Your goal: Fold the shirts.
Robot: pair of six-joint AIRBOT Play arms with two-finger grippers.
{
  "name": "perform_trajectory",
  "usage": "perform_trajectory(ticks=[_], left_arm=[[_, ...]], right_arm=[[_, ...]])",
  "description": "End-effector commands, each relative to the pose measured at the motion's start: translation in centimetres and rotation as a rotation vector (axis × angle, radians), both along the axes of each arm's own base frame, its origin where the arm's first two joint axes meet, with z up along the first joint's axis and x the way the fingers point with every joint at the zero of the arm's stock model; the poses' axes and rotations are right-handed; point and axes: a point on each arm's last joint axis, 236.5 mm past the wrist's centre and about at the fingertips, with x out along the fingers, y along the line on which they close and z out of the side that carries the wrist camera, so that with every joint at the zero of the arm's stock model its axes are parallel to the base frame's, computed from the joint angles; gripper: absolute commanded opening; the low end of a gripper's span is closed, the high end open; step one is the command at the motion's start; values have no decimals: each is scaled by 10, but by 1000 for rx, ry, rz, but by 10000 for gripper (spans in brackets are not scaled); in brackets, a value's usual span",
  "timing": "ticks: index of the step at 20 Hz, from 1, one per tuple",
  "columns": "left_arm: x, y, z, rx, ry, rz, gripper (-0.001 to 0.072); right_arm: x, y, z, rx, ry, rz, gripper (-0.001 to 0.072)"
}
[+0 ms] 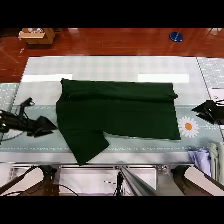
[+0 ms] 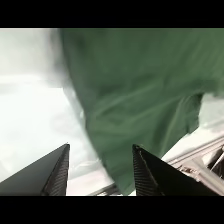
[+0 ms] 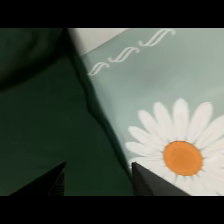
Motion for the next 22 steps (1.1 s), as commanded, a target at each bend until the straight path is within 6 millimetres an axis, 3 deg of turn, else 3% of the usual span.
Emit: perform_trajectory(ticks=[1, 4, 9, 10, 11, 12, 13, 15, 16, 18, 22], left_arm=[[-15, -6, -24, 17, -10, 15, 485], [-13, -9, -32, 40, -33, 3, 484], [1, -41, -38, 13, -74, -39, 482], [3, -48, -38, 7, -79, -49, 452], [2, -53, -40, 7, -79, -69, 299], [0, -55, -40, 7, -75, -84, 56], [-1, -55, -40, 7, -75, -85, 18], [-2, -54, -39, 4, -70, -81, 17], [-2, -52, -39, 3, -67, -76, 17], [-2, -48, -38, -5, -60, -57, 17], [0, -41, -38, -4, -60, -24, 17]], right_arm=[[0, 9, 1, 40, -26, -10, 483], [-2, 11, 2, 51, -19, -2, 483], [-8, 18, 3, 78, 1, 18, 483], [-9, 20, 3, 86, 6, 22, 483], [-10, 22, 4, 93, 10, 24, 483], [-12, 23, 4, 100, 14, 28, 483], [-13, 25, 4, 107, 20, 33, 483], [-20, 27, 2, 104, 42, 57, 491], [-33, 23, -4, 76, 90, 87, 563], [-60, 6, -21, 13, 212, 68, 575], [-77, 21, -39, 110, 245, 10, 575]])
